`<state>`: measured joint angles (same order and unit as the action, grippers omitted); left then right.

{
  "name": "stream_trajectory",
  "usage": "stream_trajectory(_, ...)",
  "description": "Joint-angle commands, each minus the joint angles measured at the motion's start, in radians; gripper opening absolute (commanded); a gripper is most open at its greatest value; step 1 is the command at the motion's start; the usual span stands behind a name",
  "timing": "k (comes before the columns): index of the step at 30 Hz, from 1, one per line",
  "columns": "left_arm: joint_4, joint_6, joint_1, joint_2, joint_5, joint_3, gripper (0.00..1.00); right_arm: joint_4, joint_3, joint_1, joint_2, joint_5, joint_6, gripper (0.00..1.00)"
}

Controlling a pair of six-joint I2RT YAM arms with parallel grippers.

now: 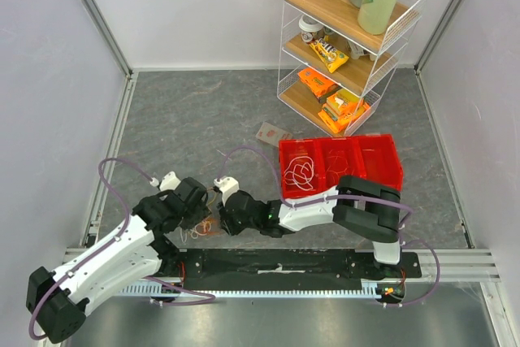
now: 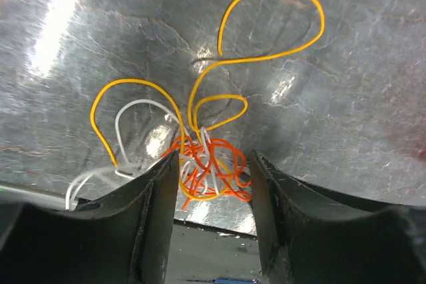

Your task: Untangle the cables

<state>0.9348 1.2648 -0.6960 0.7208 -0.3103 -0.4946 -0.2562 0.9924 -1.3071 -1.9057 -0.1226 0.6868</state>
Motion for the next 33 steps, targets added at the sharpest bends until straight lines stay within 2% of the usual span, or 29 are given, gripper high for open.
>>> stream_trajectory(1, -0.123, 0.047, 0.003, 0.006, 0.08, 0.065, 0.52, 0.023, 0.037, -0.006, 0.011, -0.101, 0.003, 0.19)
stream_trajectory(5, -0.134, 0.048, 0.0, 0.017, 0.059, 0.067, 0.43, 0.109, 0.009, -0.012, 0.129, -0.19, -0.026, 0.0)
stream_trajectory(7, -0.134, 0.048, 0.003, 0.017, 0.043, 0.059, 0.38, 0.161, -0.021, -0.014, 0.218, -0.25, -0.035, 0.0)
stream_trajectory(8, -0.142, 0.042, 0.003, 0.016, 0.039, 0.054, 0.31, 0.188, -0.032, -0.014, 0.267, -0.28, -0.041, 0.0)
stream_trajectory(10, -0.183, 0.007, 0.001, 0.017, 0.039, 0.047, 0.07, 0.238, -0.049, -0.014, 0.36, -0.33, -0.043, 0.0)
stream_trajectory(11, -0.203, -0.01, 0.003, 0.017, 0.039, 0.039, 0.02, 0.254, -0.051, -0.014, 0.408, -0.345, -0.046, 0.0)
stream_trajectory(16, -0.214, -0.054, 0.004, 0.011, -0.012, -0.012, 0.02, 0.401, -0.009, -0.014, 0.626, -0.42, -0.084, 0.0)
stream_trajectory(20, -0.145, -0.062, 0.007, -0.032, -0.093, -0.054, 0.02, 0.488, 0.054, -0.014, 0.779, -0.506, -0.136, 0.0)
stream_trajectory(24, -0.03, -0.064, 0.007, -0.125, -0.205, -0.113, 0.02, 0.502, 0.037, -0.014, 0.927, -0.594, -0.148, 0.0)
stream_trajectory(28, 0.048, -0.119, 0.007, -0.271, -0.317, -0.177, 0.02, 0.503, -0.037, -0.014, 0.994, -0.655, -0.121, 0.0)
stream_trajectory(33, -0.048, -0.29, 0.007, -0.498, -0.331, -0.22, 0.02, 0.508, -0.09, -0.014, 0.916, -0.618, -0.063, 0.0)
